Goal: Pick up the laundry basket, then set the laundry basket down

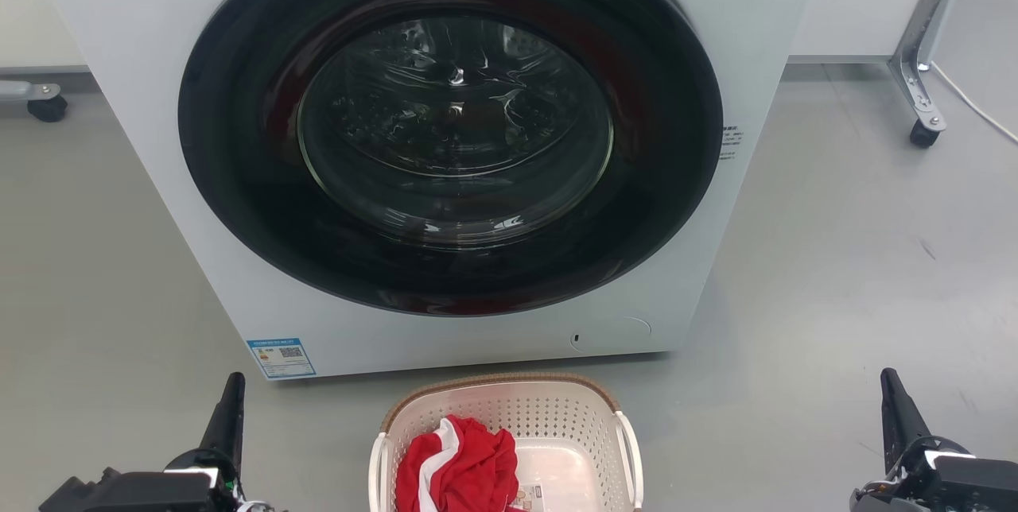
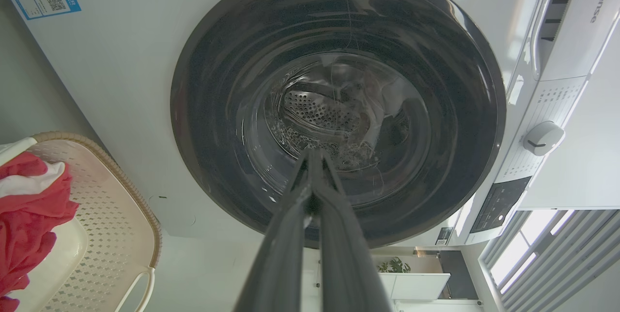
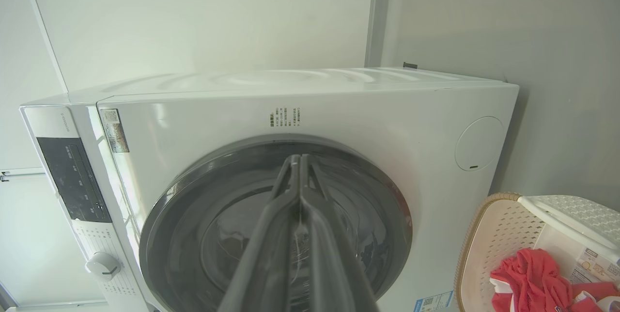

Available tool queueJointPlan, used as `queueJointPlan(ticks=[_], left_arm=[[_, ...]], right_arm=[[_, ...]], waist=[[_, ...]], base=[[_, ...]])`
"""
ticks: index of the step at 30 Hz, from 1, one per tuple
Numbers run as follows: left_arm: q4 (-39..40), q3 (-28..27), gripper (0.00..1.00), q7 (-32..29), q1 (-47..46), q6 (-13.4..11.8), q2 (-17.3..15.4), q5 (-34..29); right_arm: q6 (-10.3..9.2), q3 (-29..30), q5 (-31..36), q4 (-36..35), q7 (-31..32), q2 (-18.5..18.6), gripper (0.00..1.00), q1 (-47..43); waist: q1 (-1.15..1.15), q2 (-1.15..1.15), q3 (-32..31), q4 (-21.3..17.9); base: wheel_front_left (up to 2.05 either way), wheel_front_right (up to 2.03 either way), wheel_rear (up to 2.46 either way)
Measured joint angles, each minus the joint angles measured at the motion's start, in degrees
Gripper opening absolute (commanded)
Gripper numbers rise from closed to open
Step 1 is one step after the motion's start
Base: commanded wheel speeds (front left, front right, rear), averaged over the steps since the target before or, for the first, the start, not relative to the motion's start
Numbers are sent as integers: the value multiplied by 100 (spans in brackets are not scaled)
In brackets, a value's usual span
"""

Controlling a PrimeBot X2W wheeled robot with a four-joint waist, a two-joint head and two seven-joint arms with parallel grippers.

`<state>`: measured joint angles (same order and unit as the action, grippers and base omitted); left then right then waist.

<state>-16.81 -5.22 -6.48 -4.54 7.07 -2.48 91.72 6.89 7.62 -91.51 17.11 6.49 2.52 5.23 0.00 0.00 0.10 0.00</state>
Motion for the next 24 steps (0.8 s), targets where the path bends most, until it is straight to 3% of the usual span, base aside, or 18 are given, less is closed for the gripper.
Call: queueJointPlan(ticks=[24], left_arm=[[-9,1,0,0,0,0,0,0]], right_arm=[[0,0,-1,0,0,0,0,1]], waist=[[0,0,0,0]], base=[[0,0,0]])
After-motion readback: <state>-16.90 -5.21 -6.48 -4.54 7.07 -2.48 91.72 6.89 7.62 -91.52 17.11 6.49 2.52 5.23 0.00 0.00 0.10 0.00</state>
